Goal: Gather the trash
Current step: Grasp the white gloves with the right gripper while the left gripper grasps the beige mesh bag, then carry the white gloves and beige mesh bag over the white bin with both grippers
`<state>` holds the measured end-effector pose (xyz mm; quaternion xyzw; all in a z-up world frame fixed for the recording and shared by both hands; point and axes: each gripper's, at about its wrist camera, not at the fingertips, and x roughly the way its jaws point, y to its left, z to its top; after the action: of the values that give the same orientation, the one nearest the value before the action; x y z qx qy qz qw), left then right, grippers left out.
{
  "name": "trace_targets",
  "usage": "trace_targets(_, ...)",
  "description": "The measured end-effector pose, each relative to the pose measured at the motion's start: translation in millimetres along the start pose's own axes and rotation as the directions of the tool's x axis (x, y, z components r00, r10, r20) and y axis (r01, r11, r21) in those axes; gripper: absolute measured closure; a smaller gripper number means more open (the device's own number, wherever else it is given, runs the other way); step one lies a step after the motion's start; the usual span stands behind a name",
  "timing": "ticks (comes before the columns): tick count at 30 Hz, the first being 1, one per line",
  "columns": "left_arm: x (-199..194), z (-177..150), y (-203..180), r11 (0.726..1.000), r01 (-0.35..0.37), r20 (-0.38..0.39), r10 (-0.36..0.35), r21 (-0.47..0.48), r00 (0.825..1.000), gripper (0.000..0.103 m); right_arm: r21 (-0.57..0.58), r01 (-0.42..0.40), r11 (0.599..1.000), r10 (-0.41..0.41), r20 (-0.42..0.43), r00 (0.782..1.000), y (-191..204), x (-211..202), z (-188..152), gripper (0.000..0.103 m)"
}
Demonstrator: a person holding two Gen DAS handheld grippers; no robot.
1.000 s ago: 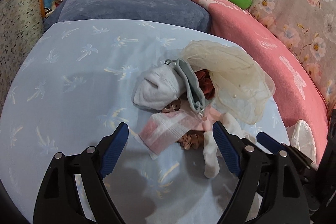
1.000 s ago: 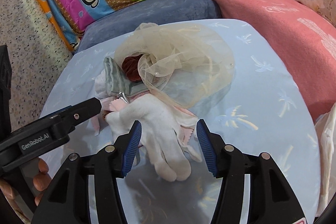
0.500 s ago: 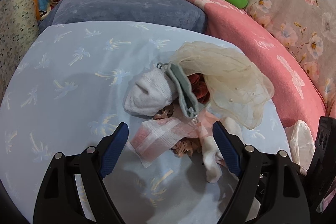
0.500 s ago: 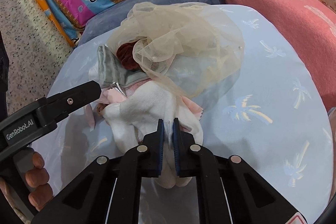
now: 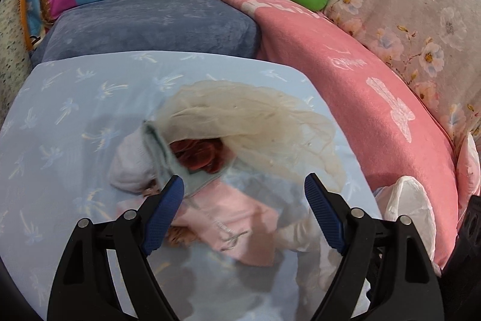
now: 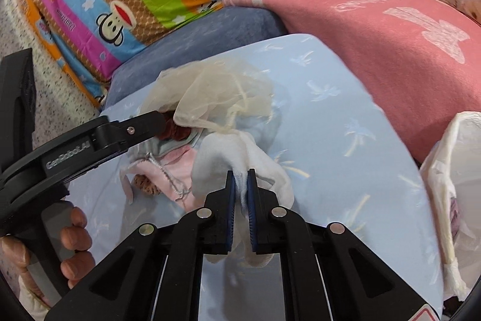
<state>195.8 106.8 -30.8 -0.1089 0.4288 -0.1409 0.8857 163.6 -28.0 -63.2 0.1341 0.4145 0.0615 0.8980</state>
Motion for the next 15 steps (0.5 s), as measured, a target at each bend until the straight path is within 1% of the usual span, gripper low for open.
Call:
trace_targets(3,10.1,10.1,-10.3,1.0,0.013,-0.002,-0.013,0.002,1.0,0.022,0.022,0.003,1.0,-0.003,0.025,1.0,-12.9,-7.8,5.1,0.096)
trace_targets(5,16.0,16.3,-14.8,1.0,0.015,0.005,-0.015,-0.001,1.0,0.018,0.037,0.006,0.999,-0.007,0.04,0.999,-20.2,-10.9,8.9,0.096)
trace_targets(12,50.1,35.5,-19.1,0.998,0.025,-0.027,-0.027,-0.053,0.999,0.018,0.064,0.015,0.998,-0.019,0.062,0.998,-35.6,-8.4,20.7,0.096)
trace_targets(13,55.6,37.1,-19.0,0.998,0.022,-0.034,-0.024,-0.058,0.999,0.02,0.067,0.015,0.998,-0.019,0.061,0.998,-37.7,-7.2,20.9,0.096)
trace_targets(15,65.5,37.5,-19.0,0.997,0.032,-0.054,-0.035,-0.063,0.998,0.033,0.074,0.014,0.997,-0.018,0.057,0.998,-41.3,-3.9,21.0,0.096)
